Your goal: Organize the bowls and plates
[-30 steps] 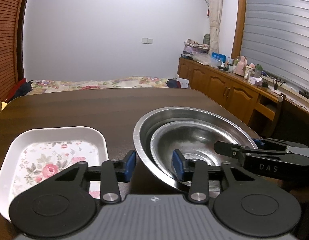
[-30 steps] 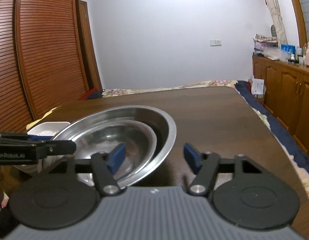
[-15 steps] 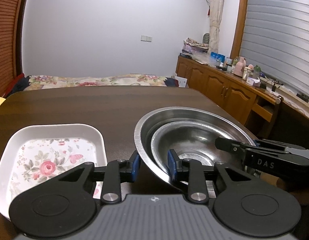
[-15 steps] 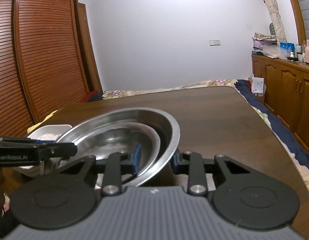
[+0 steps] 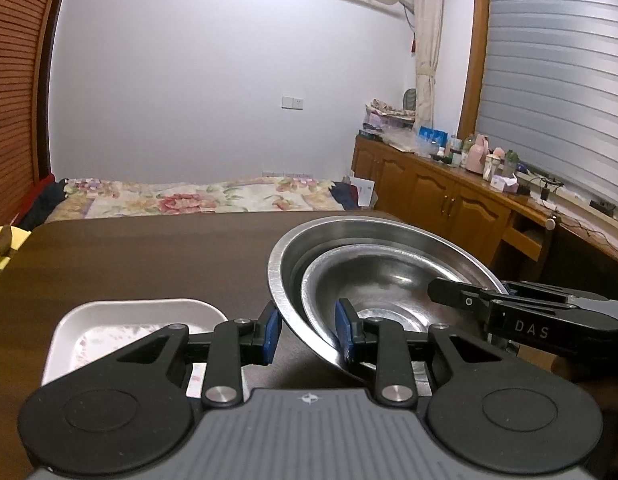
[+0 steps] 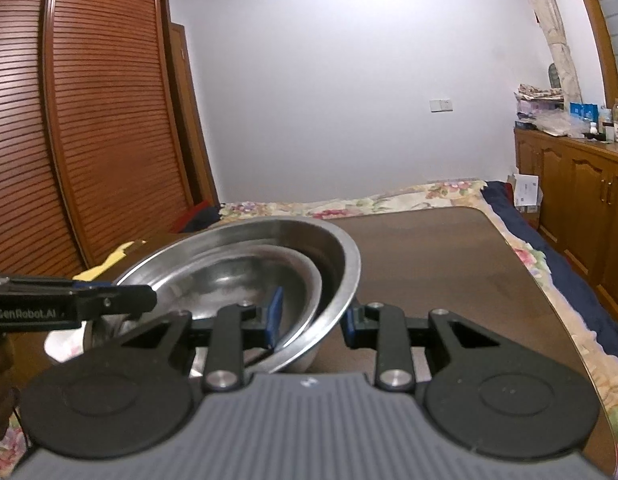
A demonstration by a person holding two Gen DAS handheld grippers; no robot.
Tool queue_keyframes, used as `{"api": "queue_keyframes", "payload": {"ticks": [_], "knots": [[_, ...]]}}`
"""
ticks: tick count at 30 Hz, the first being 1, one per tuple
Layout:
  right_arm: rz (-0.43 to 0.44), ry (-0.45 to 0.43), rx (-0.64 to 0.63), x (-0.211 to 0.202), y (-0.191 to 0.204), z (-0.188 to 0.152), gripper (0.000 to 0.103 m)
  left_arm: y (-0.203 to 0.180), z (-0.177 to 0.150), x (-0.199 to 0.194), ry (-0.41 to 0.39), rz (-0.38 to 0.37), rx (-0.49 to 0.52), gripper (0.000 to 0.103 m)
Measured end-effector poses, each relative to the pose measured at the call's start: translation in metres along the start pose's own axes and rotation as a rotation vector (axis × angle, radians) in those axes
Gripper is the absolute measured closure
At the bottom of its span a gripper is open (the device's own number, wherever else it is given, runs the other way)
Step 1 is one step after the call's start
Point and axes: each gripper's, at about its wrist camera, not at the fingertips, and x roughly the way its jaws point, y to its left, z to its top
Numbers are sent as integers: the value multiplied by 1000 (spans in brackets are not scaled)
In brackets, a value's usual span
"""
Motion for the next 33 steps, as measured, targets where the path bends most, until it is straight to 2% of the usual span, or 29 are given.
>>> {"api": "queue_keyframes", "payload": {"ticks": [7, 16, 33], "knots": [[35, -13, -21, 3, 14, 5, 71, 13, 9, -18, -31, 26, 15, 72], [96, 0, -64, 13, 42, 10, 71, 41, 11, -35, -46, 80, -18, 72], [179, 76, -99, 34, 82, 4, 71, 81, 2, -59, -46, 170, -76, 72]]}}
